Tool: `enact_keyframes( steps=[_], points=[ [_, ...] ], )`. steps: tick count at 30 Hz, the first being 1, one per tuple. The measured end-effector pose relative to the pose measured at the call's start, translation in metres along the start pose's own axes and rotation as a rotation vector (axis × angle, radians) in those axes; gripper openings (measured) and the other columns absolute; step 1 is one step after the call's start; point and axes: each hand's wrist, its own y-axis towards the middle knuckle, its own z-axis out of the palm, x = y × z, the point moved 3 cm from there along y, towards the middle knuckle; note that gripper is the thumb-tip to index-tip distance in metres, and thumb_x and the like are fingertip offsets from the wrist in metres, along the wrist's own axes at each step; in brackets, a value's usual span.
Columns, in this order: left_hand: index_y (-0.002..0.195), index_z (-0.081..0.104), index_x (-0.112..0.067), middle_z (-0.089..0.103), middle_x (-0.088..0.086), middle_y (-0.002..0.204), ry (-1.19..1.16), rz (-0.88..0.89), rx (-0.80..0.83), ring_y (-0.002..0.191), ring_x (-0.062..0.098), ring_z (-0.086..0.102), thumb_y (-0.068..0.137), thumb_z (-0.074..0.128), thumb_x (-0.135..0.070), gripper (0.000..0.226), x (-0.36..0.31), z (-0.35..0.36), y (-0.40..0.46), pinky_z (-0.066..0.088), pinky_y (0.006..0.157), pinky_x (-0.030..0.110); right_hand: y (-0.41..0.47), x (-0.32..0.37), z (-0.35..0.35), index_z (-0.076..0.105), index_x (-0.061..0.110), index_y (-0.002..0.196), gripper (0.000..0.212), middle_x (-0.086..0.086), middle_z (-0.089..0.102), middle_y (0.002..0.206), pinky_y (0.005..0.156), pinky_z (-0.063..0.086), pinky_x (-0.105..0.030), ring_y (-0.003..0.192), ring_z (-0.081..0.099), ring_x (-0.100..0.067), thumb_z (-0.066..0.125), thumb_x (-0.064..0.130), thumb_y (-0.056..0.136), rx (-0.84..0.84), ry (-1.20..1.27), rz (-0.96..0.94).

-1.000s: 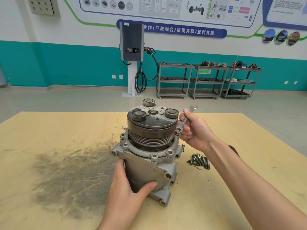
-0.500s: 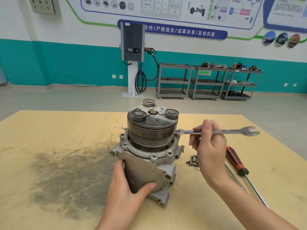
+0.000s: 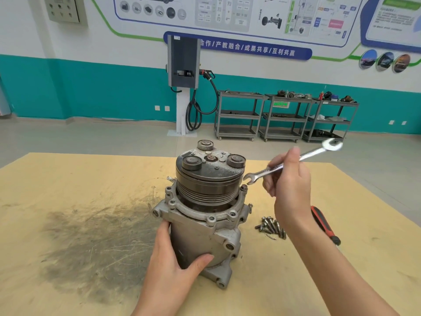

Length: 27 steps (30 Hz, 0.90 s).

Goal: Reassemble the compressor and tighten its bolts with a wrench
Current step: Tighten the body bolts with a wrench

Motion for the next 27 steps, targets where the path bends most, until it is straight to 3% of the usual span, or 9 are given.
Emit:
enact_keyframes(
  steps=[3,8,11,18,23,27],
  points=[
    [0.148,0.018,-0.03,0.038,-0.022,0.134,-0.008,-0.001,0.004,0.122,0.002,0.039,0.059,0.088,-0.043,0.114,-0.001,0.0,0.0,0.034,0.1,0.027,0.014,-0.017,0.0,0.047,0.011,0.071,0.051,-0.002,0.036,0.043,0.037,0.019,-0.019,0.035,0.027,-0.012,0.025,0.04,0.107,0.025,0.244,0.287],
    [0.151,0.017,-0.027,0.034,-0.024,0.133,0.011,0.003,-0.011,0.12,0.0,0.037,0.057,0.088,-0.043,0.119,0.001,-0.001,0.002,0.033,0.099,0.026,0.017,-0.04,-0.001,0.048,0.013,0.073,0.049,-0.003,0.035,0.044,0.043,0.011,-0.023,0.033,0.023,-0.011,0.028,0.044,0.105,0.183,0.42,0.511],
    [0.15,0.016,-0.029,0.035,-0.024,0.134,-0.002,0.007,-0.001,0.122,0.002,0.038,0.052,0.083,-0.054,0.121,0.0,-0.001,0.002,0.035,0.102,0.029,0.017,-0.043,0.0,0.053,0.013,0.072,0.05,-0.003,0.038,0.044,0.042,0.015,-0.023,0.034,0.026,-0.011,0.03,0.044,0.104,0.284,0.401,0.549],
    [0.148,0.02,-0.032,0.041,-0.024,0.136,-0.022,0.009,0.013,0.125,0.002,0.042,0.06,0.088,-0.04,0.112,-0.001,0.0,0.001,0.035,0.104,0.028,0.017,-0.046,0.0,0.051,0.013,0.077,0.047,-0.002,0.042,0.046,0.038,0.02,-0.019,0.035,0.029,-0.01,0.03,0.044,0.105,0.267,0.373,0.552],
    [0.143,0.023,-0.04,0.045,-0.026,0.135,-0.061,0.005,0.035,0.125,0.0,0.046,0.047,0.076,-0.063,0.113,-0.005,0.0,-0.001,0.039,0.104,0.029,0.018,-0.044,-0.003,0.051,0.014,0.081,0.04,0.0,0.043,0.047,0.038,0.02,-0.019,0.037,0.03,-0.009,0.033,0.041,0.105,0.293,0.304,0.576],
    [0.139,0.029,-0.038,0.049,-0.023,0.136,-0.077,0.015,0.042,0.124,-0.002,0.047,0.047,0.074,-0.066,0.106,-0.01,0.001,-0.003,0.039,0.104,0.029,0.021,-0.036,-0.003,0.051,0.014,0.078,0.04,0.0,0.044,0.047,0.04,0.022,-0.02,0.037,0.033,-0.009,0.034,0.038,0.106,0.329,0.254,0.554]
  ],
)
